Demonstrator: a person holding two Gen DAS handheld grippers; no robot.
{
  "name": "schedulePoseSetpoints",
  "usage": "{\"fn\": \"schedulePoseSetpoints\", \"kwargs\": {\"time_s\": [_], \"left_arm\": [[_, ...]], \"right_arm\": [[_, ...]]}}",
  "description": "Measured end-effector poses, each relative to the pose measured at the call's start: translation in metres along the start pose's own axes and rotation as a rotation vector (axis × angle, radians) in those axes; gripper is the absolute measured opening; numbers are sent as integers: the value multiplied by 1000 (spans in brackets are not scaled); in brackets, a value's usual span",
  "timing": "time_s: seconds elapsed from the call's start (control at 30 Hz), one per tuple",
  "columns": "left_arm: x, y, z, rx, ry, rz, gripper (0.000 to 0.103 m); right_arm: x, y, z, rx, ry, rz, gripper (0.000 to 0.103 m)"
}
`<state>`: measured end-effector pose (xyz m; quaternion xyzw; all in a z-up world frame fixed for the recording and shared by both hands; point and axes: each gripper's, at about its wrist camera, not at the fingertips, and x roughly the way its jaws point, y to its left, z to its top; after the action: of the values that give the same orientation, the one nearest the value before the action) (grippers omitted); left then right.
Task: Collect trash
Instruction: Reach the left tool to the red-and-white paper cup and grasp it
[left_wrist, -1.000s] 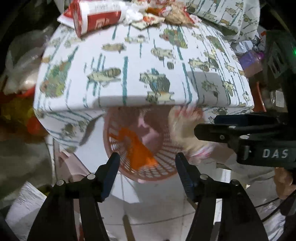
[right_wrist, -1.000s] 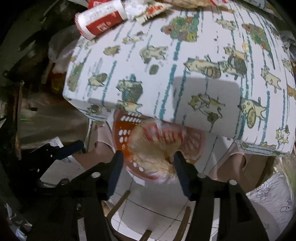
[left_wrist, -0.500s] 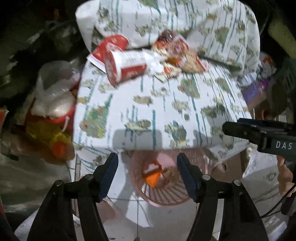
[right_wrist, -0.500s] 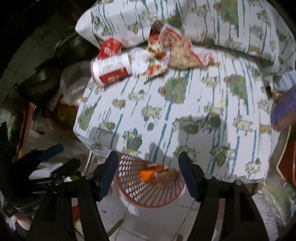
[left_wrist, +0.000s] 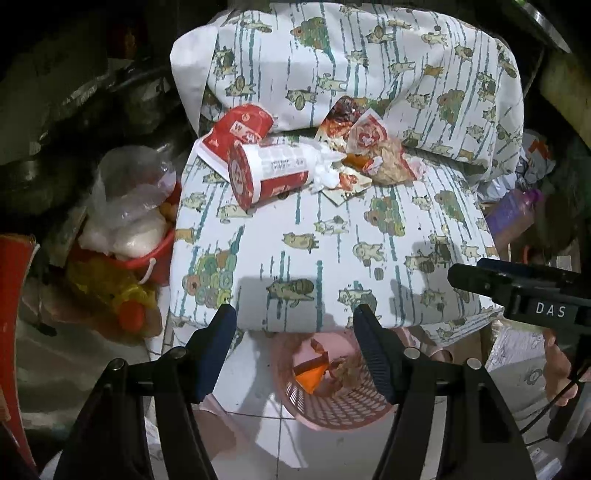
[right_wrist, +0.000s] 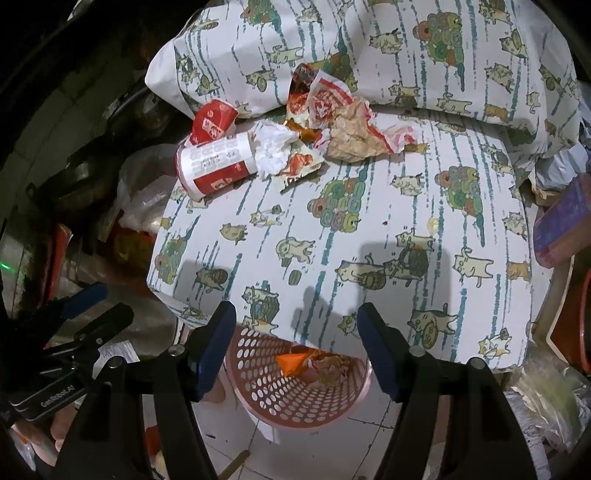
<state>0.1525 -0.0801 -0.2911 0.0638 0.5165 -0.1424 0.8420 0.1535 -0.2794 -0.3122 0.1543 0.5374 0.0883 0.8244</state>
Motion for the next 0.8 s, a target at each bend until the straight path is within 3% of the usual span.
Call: {"fn": "schedulePoseSetpoints", "kwargs": {"time_s": [0.2, 0.37, 0.5, 0.6, 0.73, 0.8], "left_arm": [[3, 2, 32, 91, -15, 66, 68], [12, 9, 72, 145, -60, 81, 68], [35, 13, 106, 144, -28, 36, 68], [57, 7, 127, 194, -4, 69, 68], [84, -3, 151, 193, 60, 22, 68], [93, -15, 160, 266, 44, 67, 69]], "right_arm": [[-8, -2, 20, -37, -34, -48, 67], [-20, 0, 53, -106, -120, -121, 67], [-20, -3, 82, -152, -188, -177, 68], [-12, -7, 102, -186, -210, -231, 68], [-1, -21, 129, -134, -209, -213, 68], [5, -29, 142, -106, -214, -205, 68]]}}
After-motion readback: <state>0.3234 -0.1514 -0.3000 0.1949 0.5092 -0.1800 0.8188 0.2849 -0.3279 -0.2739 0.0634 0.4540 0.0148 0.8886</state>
